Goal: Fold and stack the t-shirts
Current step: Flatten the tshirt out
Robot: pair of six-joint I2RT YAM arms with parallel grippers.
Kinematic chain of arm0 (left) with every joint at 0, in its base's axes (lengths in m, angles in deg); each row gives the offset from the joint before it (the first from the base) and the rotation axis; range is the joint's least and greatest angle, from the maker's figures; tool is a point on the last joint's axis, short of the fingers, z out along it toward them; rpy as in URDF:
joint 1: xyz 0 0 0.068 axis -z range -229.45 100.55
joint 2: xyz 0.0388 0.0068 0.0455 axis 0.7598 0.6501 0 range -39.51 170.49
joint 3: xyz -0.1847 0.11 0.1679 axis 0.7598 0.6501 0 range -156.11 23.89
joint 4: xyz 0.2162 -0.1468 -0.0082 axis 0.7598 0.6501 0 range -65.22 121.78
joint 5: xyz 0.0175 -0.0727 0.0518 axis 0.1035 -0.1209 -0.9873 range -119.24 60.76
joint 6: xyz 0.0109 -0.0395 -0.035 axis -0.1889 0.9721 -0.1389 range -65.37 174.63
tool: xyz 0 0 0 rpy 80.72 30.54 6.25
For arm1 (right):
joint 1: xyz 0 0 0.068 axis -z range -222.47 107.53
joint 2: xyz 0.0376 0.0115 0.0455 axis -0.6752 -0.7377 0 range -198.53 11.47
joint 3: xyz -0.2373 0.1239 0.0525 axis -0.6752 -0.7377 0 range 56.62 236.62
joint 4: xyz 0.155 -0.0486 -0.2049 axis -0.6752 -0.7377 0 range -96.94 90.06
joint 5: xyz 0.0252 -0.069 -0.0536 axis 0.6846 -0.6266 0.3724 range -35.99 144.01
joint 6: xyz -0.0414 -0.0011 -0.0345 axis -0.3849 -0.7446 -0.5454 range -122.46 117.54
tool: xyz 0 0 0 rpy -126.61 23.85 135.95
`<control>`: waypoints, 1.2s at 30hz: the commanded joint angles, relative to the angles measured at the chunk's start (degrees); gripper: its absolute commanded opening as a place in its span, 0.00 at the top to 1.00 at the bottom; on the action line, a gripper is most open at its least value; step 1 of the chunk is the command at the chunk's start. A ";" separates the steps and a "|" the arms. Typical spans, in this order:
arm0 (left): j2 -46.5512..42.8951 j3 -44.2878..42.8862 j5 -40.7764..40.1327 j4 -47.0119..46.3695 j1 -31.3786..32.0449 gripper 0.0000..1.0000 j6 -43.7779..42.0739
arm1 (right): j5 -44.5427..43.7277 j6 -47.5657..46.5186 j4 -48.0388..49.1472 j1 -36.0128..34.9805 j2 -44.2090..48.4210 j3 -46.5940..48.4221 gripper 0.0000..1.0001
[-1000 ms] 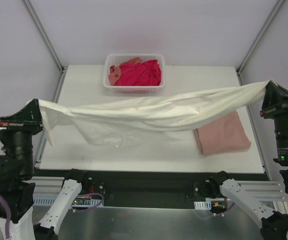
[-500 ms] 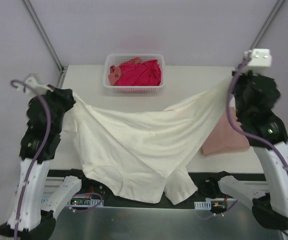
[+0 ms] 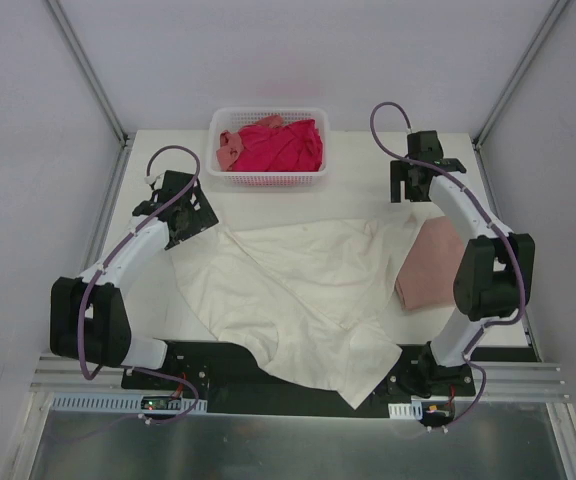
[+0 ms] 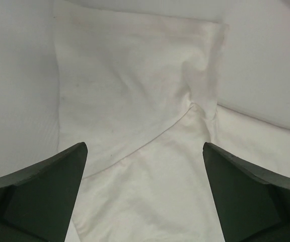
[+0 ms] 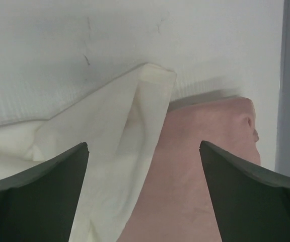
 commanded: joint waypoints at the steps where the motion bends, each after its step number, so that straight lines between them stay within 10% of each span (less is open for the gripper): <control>1: -7.94 5.61 -4.20 0.04 -0.37 0.01 3.95 | 6.73 4.18 4.38 -0.78 14.73 -3.61 0.03; 15: -1.64 4.34 0.18 -2.59 -15.92 0.02 6.33 | 19.67 12.35 6.50 -18.43 46.55 -35.44 0.03; 29: 23.77 -8.25 17.23 -3.74 -20.50 0.37 0.97 | 17.83 15.35 -0.10 -22.75 56.06 -40.46 0.03; 32: 25.88 -8.52 17.33 -3.74 -20.50 0.49 0.61 | 19.67 14.99 -0.19 -23.02 54.74 -40.72 0.03; 36: 27.99 -8.61 18.82 -4.53 -20.59 1.00 0.44 | 25.65 14.29 0.08 -28.10 50.70 -40.98 0.03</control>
